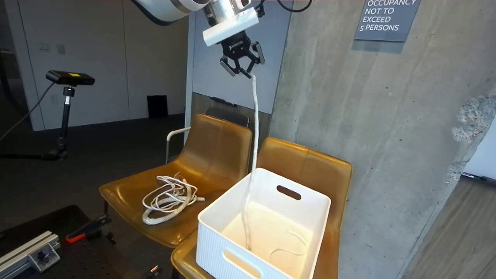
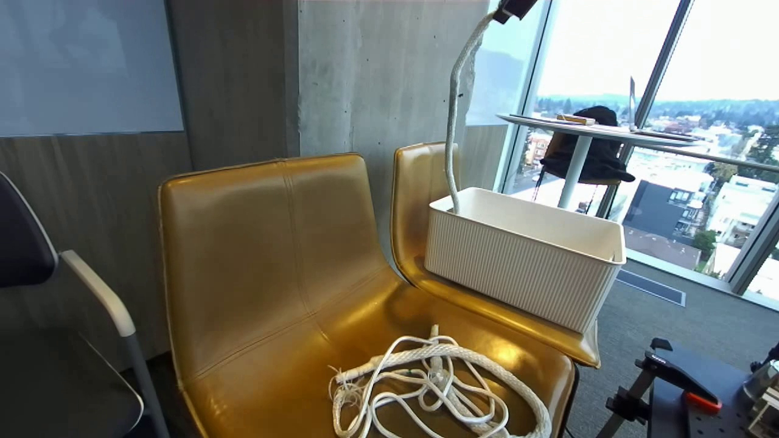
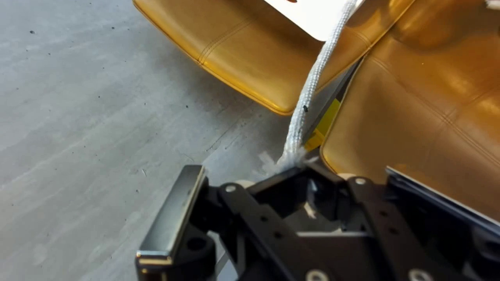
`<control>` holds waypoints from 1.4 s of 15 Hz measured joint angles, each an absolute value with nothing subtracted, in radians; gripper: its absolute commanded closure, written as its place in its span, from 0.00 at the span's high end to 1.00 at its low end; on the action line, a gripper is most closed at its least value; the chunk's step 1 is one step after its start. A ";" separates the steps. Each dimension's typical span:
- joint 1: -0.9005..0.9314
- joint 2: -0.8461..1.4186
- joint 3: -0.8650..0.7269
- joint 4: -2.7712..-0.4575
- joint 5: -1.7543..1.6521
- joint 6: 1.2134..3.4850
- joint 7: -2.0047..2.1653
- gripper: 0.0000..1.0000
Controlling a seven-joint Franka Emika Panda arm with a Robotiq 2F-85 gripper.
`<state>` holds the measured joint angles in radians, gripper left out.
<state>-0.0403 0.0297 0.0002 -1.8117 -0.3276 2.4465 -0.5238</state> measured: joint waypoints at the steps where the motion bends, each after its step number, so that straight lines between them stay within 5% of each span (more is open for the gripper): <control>1: -0.015 -0.005 0.014 -1.835 -0.359 2.436 -0.469 0.00; 10: 0.111 -0.220 0.188 -1.975 -0.484 2.289 -0.146 0.00; 21: 0.129 -0.182 0.287 -1.982 -0.534 2.284 -0.068 0.00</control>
